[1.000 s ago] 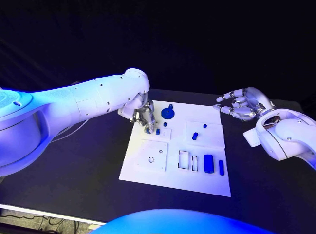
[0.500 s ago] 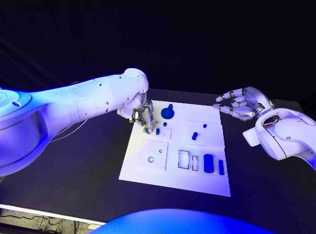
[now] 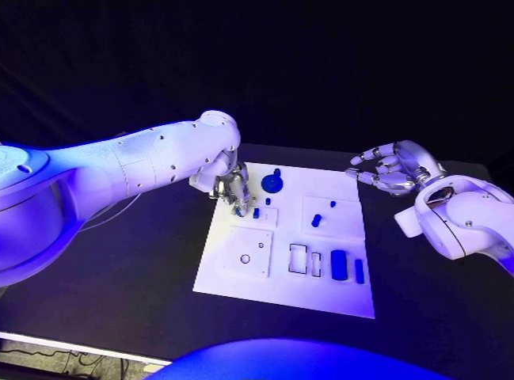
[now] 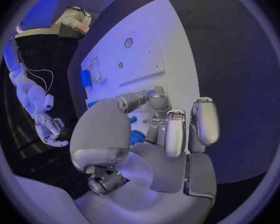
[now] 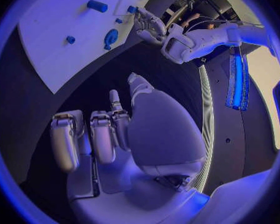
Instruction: Assemble the parts on the task board
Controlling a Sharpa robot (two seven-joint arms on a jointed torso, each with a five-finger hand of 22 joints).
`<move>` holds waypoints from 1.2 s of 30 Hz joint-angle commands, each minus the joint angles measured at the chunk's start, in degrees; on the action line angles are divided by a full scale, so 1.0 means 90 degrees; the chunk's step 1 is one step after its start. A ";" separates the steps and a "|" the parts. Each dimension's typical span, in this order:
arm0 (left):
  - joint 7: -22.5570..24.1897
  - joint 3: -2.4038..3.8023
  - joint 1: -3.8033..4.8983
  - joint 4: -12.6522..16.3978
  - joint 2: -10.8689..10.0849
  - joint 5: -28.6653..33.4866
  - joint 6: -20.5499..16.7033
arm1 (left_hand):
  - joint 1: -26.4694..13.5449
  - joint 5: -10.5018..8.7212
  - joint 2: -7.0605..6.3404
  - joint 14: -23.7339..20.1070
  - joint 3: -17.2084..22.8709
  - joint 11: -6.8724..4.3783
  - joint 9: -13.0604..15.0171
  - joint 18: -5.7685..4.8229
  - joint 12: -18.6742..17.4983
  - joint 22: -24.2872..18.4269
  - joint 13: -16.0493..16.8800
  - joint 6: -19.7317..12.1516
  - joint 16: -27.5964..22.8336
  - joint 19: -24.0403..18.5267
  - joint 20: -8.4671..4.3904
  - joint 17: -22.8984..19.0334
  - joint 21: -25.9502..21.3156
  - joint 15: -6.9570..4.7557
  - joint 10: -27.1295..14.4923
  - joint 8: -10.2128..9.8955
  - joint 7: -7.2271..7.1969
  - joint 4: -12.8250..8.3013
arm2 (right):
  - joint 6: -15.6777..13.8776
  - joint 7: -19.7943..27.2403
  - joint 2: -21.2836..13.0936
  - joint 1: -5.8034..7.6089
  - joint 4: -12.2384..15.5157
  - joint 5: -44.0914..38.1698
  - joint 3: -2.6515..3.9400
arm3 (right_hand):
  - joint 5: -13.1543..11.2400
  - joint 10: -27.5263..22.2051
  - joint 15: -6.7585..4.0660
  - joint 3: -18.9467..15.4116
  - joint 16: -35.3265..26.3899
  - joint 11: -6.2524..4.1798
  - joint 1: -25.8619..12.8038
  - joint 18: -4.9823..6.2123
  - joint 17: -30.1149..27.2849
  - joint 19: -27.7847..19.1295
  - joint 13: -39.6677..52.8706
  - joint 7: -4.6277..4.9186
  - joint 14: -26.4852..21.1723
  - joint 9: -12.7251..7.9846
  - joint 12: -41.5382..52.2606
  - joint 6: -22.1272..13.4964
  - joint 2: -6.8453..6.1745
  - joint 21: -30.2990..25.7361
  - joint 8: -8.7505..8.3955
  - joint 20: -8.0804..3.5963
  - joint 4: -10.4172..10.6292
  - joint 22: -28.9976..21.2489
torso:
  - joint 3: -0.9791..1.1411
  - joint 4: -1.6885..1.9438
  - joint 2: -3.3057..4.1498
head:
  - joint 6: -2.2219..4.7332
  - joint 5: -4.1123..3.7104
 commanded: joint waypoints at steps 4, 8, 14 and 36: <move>0.0050 0.0001 -0.0004 -0.0005 0.0031 -0.0012 -0.0025 | 0.0073 0.0015 -0.0007 0.0601 0.0971 -0.0008 0.0004 0.0009 0.0017 0.0202 -0.0001 0.0053 0.0024 -0.0017 0.0014 0.1503 -0.0029 0.0003 0.0038 0.0040 -0.0016 -0.1023 | 0.0062 0.0040 0.0002 -0.0003 0.0010 -0.0046 0.0001 | 0.0037 0.0121 -0.0029 0.0044 -0.0036 -0.0042 0.0010 0.0004 0.1536 0.0577 0.1135 -0.0001 0.0628 -0.0008 -0.0024 -0.0040 -0.0045 -0.0016 0.0024 -0.0055 -0.0001 0.1572 | 0.0005 0.0001 0.0002 | 0.0001 -0.0007; 0.0054 0.0000 -0.0006 -0.0003 0.0037 -0.0013 -0.0032 | 0.0077 0.0017 -0.0005 0.0598 0.0967 -0.0008 0.0002 0.0008 0.0014 0.0205 -0.0006 0.0057 0.0019 -0.0015 0.0014 0.1493 -0.0028 0.0004 0.0038 0.0034 -0.0015 -0.1015 | 0.0063 0.0040 0.0000 -0.0003 0.0011 -0.0046 0.0001 | 0.0037 0.0121 -0.0029 0.0044 -0.0036 -0.0042 0.0010 0.0004 0.1536 0.0577 0.1135 -0.0001 0.0628 -0.0008 -0.0024 -0.0040 -0.0045 -0.0016 0.0024 -0.0055 -0.0001 0.1572 | 0.0004 0.0002 0.0001 | -0.0007 -0.0008; 0.0052 0.0000 -0.0007 0.0006 0.0047 -0.0018 -0.0043 | 0.0077 0.0017 -0.0005 0.0598 0.0967 -0.0008 0.0002 0.0008 0.0014 0.0205 -0.0006 0.0057 0.0019 -0.0015 0.0014 0.1493 -0.0028 0.0004 0.0038 0.0034 -0.0015 -0.1015 | 0.0064 0.0040 0.0001 -0.0003 0.0012 -0.0046 0.0001 | 0.0037 0.0121 -0.0029 0.0044 -0.0036 -0.0042 0.0010 0.0004 0.1536 0.0577 0.1135 -0.0001 0.0628 -0.0008 -0.0024 -0.0040 -0.0045 -0.0016 0.0024 -0.0055 -0.0001 0.1572 | 0.0001 0.0001 0.0000 | -0.0008 -0.0008; 0.0045 0.0000 -0.0007 0.0000 0.0044 -0.0128 -0.0056 | 0.0083 0.0019 -0.0002 0.0596 0.0962 -0.0006 -0.0001 0.0006 0.0012 0.0212 -0.0007 0.0062 0.0017 -0.0009 0.0014 0.1489 -0.0024 0.0004 0.0039 0.0027 -0.0014 -0.1004 | 0.0063 0.0035 -0.0004 -0.0003 0.0017 -0.0052 0.0001 | 0.0040 0.0125 -0.0029 0.0067 -0.0034 -0.0042 0.0019 0.0003 0.1541 0.0580 0.1139 -0.0001 0.0629 -0.0010 -0.0017 -0.0040 -0.0054 -0.0012 0.0034 -0.0056 0.0000 0.1575 | 0.0002 0.0004 0.0001 | -0.0018 -0.0025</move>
